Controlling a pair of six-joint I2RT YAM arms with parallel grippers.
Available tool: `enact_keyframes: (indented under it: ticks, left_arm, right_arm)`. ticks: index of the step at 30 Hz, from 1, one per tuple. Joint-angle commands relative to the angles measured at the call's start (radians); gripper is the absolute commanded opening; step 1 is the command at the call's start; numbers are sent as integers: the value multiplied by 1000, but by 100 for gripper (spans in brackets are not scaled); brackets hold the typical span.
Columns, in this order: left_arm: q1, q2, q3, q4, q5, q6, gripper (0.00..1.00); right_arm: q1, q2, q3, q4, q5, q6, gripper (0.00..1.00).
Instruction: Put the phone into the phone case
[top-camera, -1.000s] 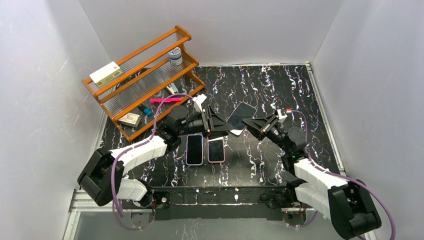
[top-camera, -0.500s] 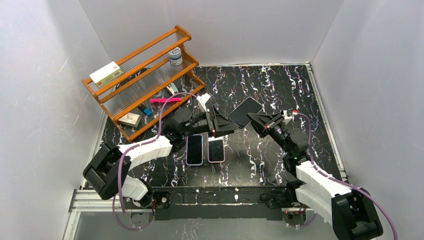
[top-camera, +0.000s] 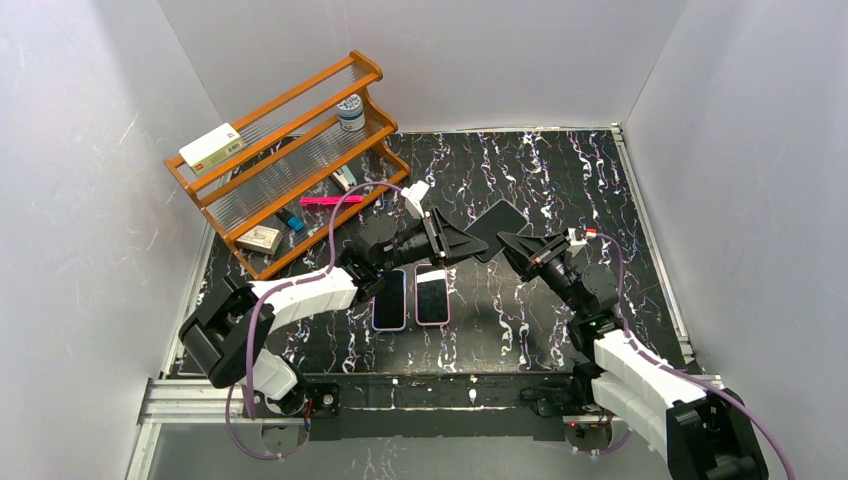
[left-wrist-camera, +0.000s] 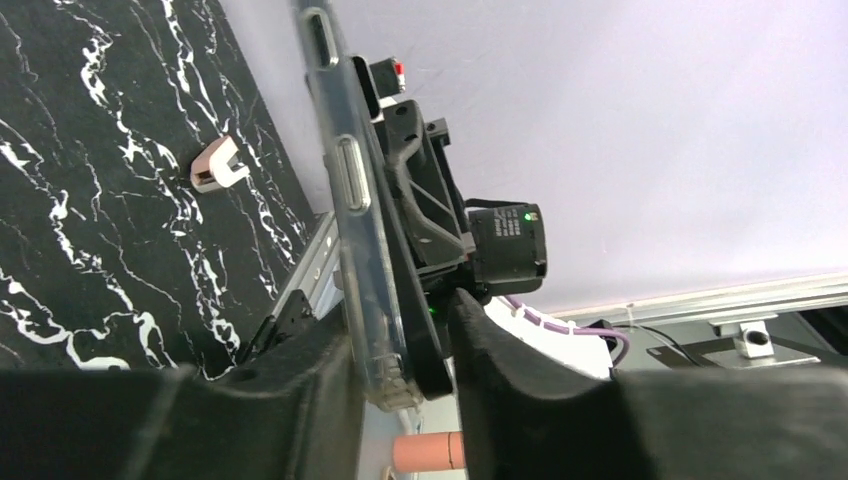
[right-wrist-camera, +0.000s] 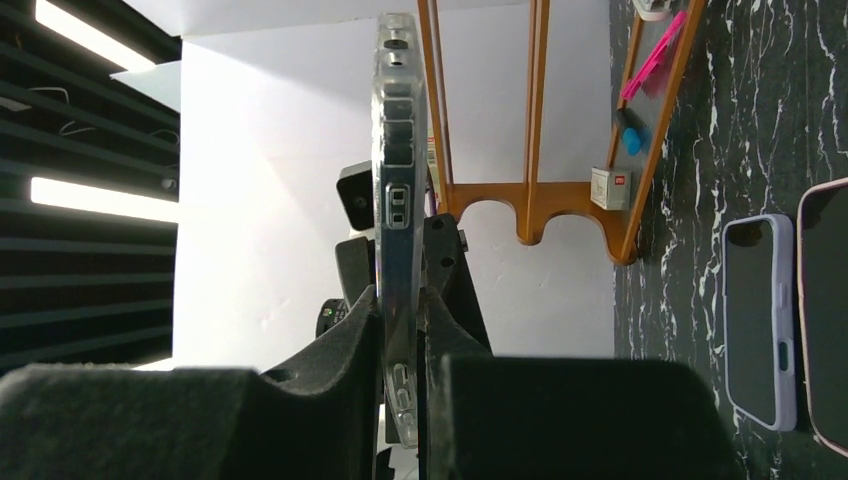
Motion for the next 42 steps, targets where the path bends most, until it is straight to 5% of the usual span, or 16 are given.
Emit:
enact_keyframes:
  ticks: [1, 6, 13, 24, 27, 31, 35, 38, 42]
  left_arm:
    - [-8, -15, 3, 42, -51, -20, 22]
    - [-8, -49, -19, 42, -48, -56, 6]
    - [-8, -115, -32, 39, 2, -103, 1]
    - [-4, -245, -100, -142, 92, -15, 3]
    - [-4, -251, -96, -188, 73, 20, 3]
    - [-4, -232, -82, -215, 49, 40, 8]
    - [-1, -253, -43, -345, 50, 106, 38]
    - [23, -320, -5, -532, 24, 188, 55]
    - [100, -408, 21, -674, 27, 253, 65]
  right_arm:
    - [6, -59, -40, 43, -5, -29, 11]
    - [7, -88, 4, -106, -74, -209, 26]
    - [7, -91, -55, 33, -95, -201, 56]
    - [8, -52, -36, 44, -112, -198, 60]
    - [7, -11, -4, 52, -151, -197, 53]
    - [9, 22, 16, 75, -170, -179, 31]
    - [6, 24, 27, 86, -179, -195, 8]
    - [3, 38, 34, 107, -220, -207, 2]
    - [0, 102, 43, 198, -305, -198, 1]
